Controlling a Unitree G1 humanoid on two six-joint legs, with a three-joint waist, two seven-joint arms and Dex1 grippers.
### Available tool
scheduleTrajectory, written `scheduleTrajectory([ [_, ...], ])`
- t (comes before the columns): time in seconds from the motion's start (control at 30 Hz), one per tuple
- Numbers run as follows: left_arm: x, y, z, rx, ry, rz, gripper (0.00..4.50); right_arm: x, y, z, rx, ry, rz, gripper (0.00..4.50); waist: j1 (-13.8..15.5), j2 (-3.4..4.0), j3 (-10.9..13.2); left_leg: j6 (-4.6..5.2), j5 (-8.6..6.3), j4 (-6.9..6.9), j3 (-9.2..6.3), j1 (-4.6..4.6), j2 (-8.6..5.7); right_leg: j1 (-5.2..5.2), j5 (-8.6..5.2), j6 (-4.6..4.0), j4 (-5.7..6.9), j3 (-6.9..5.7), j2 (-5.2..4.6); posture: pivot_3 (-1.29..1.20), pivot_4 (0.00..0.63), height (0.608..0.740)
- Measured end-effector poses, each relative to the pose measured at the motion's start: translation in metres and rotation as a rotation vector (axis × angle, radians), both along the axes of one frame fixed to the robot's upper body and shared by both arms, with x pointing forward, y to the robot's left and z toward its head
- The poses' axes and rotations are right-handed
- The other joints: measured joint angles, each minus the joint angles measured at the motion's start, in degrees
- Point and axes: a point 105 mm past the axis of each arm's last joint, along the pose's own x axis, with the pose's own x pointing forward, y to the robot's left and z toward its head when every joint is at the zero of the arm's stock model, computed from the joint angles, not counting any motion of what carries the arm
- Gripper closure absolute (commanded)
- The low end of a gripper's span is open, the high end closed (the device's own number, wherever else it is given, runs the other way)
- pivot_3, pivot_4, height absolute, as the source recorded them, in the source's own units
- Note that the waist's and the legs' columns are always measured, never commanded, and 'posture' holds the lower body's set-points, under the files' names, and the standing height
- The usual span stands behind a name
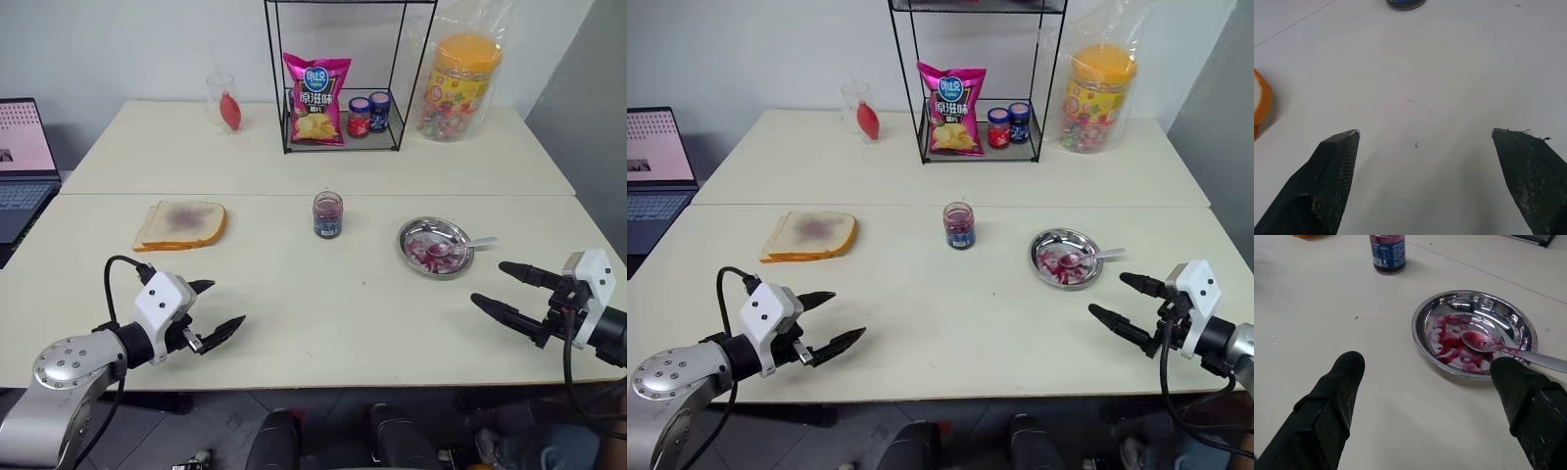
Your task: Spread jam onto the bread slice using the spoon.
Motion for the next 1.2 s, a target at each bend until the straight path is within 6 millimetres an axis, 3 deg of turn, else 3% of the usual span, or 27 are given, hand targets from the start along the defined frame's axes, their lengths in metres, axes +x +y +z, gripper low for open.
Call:
scheduleTrajectory([
  [0.87,0.005,0.007,0.008,0.010,-0.122,0.049,0.00,0.003,0.009,-0.006,0.005,0.010,0.028,0.01,0.00,0.00,0.00,0.00,0.00,0.00,0.00,0.01,0.00,0.01,0.00,0.00,0.01,0.00,0.00,0.00,0.150,0.740],
  [1.13,0.031,0.052,0.027,-0.176,-0.242,0.451,0.00,0.010,0.033,0.010,0.007,-0.062,0.093,0.01,0.00,-0.01,-0.01,0.00,0.01,0.03,-0.05,0.01,0.00,0.02,0.07,0.12,0.06,-0.04,0.03,0.00,0.150,0.740],
  [1.2,0.046,0.069,0.039,-0.284,-0.277,0.574,0.00,0.013,0.048,0.017,0.004,-0.092,0.141,0.01,0.00,-0.02,-0.01,0.00,0.01,0.08,-0.09,0.01,0.00,0.03,0.10,0.16,0.13,-0.07,0.03,0.00,0.150,0.740],
])
